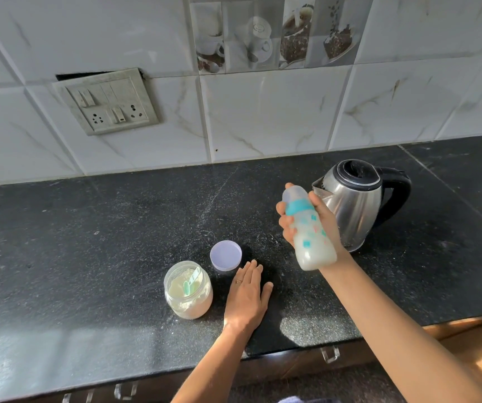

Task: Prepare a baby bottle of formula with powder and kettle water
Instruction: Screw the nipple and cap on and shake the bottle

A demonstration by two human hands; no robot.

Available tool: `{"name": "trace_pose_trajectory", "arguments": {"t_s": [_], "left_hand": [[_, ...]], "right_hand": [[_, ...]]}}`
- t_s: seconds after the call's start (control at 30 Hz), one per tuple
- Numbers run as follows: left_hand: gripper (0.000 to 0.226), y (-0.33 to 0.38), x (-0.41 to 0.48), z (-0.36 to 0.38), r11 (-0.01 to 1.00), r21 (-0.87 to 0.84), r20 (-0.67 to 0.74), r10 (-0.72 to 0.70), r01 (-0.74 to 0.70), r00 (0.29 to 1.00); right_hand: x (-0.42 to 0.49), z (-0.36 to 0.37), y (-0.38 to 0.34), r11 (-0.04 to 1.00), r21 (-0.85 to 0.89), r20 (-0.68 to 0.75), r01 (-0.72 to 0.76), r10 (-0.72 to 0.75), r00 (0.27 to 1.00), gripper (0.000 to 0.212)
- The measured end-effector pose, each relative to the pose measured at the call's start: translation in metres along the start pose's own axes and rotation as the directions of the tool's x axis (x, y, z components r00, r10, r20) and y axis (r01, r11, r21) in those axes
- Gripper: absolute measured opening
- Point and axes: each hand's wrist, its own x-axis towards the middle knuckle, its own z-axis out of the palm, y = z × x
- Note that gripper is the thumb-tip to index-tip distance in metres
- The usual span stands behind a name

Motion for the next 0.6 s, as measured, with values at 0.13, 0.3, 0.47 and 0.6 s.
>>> {"name": "trace_pose_trajectory", "arguments": {"t_s": [0.13,0.3,0.47,0.6], "left_hand": [[0.066,0.000,-0.001,-0.001,1.000,0.005,0.016,-0.005,0.004,1.000],[0.066,0.000,0.000,-0.002,1.000,0.020,0.018,-0.005,0.005,1.000],[0.063,0.000,-0.001,-0.001,1.000,0.013,0.028,-0.014,0.014,0.999],[0.066,0.000,0.000,-0.001,1.000,0.022,0.032,-0.019,0.018,0.999]], "right_hand": [[-0.001,-0.005,0.002,0.972,0.234,-0.023,0.038,-0.033,0.999,0.053],[0.001,0.001,0.006,0.998,-0.040,-0.068,0.041,-0.044,0.997,0.048],[-0.004,-0.010,0.009,0.996,-0.088,-0.030,-0.018,0.016,0.999,0.051],[-0.007,-0.008,0.009,0.998,0.047,-0.060,0.051,-0.049,0.997,0.049]]}}
